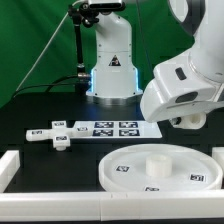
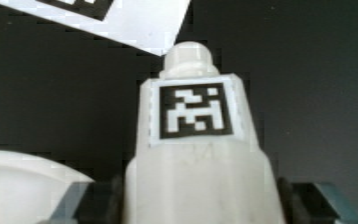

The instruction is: Assemble round table

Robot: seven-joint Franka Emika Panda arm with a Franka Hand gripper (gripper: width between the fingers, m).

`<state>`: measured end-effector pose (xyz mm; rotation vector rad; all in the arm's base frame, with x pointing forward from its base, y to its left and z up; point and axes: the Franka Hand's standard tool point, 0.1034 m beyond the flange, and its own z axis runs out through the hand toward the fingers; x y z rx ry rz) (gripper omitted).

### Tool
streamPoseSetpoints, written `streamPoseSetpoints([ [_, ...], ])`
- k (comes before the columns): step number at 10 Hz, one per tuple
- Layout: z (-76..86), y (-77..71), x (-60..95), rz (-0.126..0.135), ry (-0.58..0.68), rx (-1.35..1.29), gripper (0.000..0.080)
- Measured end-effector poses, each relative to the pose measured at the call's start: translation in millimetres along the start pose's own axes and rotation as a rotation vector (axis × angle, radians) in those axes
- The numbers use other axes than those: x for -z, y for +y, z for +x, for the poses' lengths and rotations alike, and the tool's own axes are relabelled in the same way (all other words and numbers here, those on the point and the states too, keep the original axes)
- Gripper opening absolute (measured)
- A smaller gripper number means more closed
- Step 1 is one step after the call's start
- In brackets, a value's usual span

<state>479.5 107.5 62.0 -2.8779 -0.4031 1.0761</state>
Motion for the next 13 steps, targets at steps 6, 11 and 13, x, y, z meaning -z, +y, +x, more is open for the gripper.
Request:
streamPoseSetpoints([
  [6, -6.6, 17.8, 52.2, -0.033, 0.382, -0.018, 0.0409],
  [11, -0.5, 33.1, 73.5, -0.085, 0.704, 0.026, 0.0409],
  [13, -4.1, 44.5, 94.7, -0.082, 0.786, 0.015, 0.0409],
])
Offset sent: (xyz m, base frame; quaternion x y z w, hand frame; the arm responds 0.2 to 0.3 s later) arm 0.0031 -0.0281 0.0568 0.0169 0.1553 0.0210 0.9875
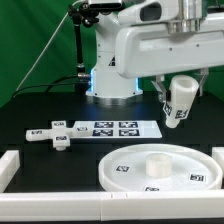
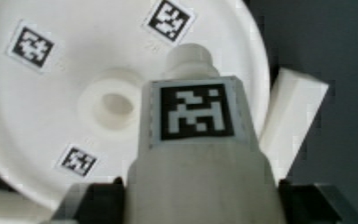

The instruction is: Assemble round table

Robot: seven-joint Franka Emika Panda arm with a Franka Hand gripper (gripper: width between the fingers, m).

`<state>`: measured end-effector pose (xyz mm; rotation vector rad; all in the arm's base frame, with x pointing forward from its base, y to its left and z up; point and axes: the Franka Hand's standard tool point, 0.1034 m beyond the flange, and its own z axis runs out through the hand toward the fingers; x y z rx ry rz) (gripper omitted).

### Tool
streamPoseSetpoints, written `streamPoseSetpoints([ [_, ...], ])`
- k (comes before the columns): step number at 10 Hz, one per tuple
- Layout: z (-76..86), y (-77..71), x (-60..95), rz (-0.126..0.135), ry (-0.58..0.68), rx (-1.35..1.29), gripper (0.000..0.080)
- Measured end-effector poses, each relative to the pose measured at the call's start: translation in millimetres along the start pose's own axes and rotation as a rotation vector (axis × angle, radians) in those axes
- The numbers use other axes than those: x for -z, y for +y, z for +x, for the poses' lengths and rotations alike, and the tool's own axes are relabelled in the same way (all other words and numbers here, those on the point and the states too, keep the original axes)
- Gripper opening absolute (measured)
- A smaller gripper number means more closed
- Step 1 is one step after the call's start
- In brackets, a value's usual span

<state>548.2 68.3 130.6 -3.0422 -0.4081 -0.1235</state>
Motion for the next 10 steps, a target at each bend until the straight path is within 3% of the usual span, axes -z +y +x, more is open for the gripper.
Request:
streamPoseSetpoints([
  [1, 9.5, 3.9, 1.2, -0.021, 0.097, 0.006, 0.0409],
  [3, 3.0, 7.3, -5.4, -0.043, 0.183, 0.011, 0.0409],
  [4, -0.1, 7.1, -12.3, -0.041, 0.174, 0.013, 0.0409],
  [7, 17.9, 24.6, -18.4, -0.038, 0.160, 0.062, 0.0409],
  [10, 16.2, 24.8, -20.4, -0.049, 0.188, 0.066, 0.0409],
])
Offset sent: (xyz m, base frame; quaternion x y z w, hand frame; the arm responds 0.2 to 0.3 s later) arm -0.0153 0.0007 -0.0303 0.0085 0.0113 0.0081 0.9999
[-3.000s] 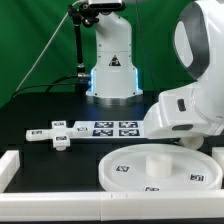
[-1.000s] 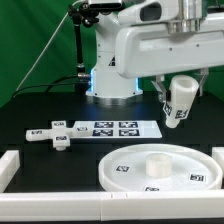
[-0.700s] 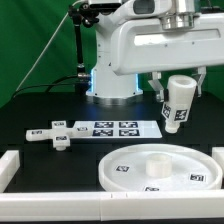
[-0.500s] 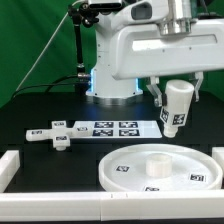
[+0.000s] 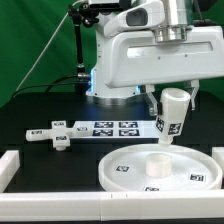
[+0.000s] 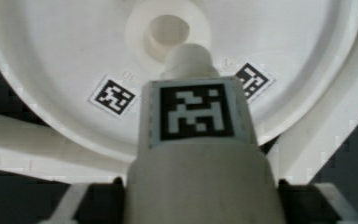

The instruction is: Assemble round table

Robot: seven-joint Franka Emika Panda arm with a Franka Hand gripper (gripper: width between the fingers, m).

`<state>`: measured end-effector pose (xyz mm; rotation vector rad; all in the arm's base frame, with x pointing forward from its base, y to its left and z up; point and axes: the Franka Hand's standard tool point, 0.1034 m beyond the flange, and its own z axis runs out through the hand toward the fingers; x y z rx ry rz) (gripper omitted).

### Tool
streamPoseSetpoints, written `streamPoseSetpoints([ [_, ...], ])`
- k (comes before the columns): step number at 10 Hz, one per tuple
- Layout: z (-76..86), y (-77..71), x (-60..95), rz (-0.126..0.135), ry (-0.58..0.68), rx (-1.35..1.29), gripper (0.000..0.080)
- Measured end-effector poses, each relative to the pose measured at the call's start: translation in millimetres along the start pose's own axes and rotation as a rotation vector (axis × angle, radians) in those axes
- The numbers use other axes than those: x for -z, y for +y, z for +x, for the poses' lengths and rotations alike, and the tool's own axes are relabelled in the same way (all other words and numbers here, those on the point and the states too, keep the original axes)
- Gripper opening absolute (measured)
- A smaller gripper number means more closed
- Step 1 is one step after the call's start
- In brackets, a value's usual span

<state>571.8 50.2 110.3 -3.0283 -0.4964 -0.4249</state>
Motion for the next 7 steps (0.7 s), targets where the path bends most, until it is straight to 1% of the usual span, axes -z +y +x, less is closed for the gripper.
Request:
streamPoseSetpoints([
  [1, 1.6, 2.0, 0.1, -0.007, 0.018, 0.007, 0.0409],
  [2, -0.5, 11.4, -1.7, -0.046, 0.107, 0.017, 0.0409],
  [3, -10.3, 13.3, -5.2, -0.052, 0.113, 0.010, 0.0409],
  [5, -10.1, 8.7, -5.7, -0.050, 0.117, 0.014, 0.0409],
  [7, -10.0, 7.5, -6.3, -0.049, 0.117, 0.016, 0.0409],
])
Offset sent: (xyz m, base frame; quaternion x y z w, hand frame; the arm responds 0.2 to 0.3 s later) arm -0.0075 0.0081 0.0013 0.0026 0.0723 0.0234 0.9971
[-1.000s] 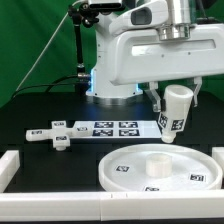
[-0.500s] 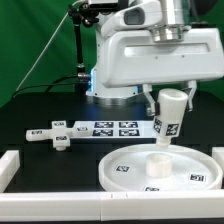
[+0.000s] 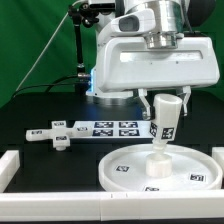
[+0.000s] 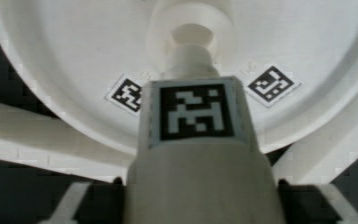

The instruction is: Assemble round table

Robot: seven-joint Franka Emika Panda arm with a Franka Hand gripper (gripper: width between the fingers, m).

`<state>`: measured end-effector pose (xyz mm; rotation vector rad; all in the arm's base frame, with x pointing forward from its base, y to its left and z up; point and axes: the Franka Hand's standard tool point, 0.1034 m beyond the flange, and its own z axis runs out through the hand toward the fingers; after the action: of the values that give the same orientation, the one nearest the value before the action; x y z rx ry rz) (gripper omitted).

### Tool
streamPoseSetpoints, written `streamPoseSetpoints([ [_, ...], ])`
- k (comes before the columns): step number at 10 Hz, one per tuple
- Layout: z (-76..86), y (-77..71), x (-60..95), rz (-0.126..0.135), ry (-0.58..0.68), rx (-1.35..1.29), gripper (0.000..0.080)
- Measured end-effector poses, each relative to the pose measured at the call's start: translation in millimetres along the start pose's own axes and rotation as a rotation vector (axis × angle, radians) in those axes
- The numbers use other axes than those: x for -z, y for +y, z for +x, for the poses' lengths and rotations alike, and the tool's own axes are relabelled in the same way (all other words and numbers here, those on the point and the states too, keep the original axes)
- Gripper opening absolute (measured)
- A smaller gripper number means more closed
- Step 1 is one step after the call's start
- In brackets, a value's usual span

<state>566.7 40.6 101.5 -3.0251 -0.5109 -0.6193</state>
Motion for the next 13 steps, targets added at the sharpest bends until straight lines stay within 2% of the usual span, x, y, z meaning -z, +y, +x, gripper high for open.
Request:
streamPoseSetpoints([
  [5, -7.7, -2.1, -17.2, 0.010, -0.018, 0.002, 0.0409],
  [9, -13.9, -3.0, -22.5, 0.011, -0.024, -0.001, 0.0409],
  [12, -17.0, 1.0, -21.5, -0.031, 0.066, -0.005, 0.0409],
  [13, -16.1, 0.9, -21.7, -0.029, 0.062, -0.005, 0.0409],
])
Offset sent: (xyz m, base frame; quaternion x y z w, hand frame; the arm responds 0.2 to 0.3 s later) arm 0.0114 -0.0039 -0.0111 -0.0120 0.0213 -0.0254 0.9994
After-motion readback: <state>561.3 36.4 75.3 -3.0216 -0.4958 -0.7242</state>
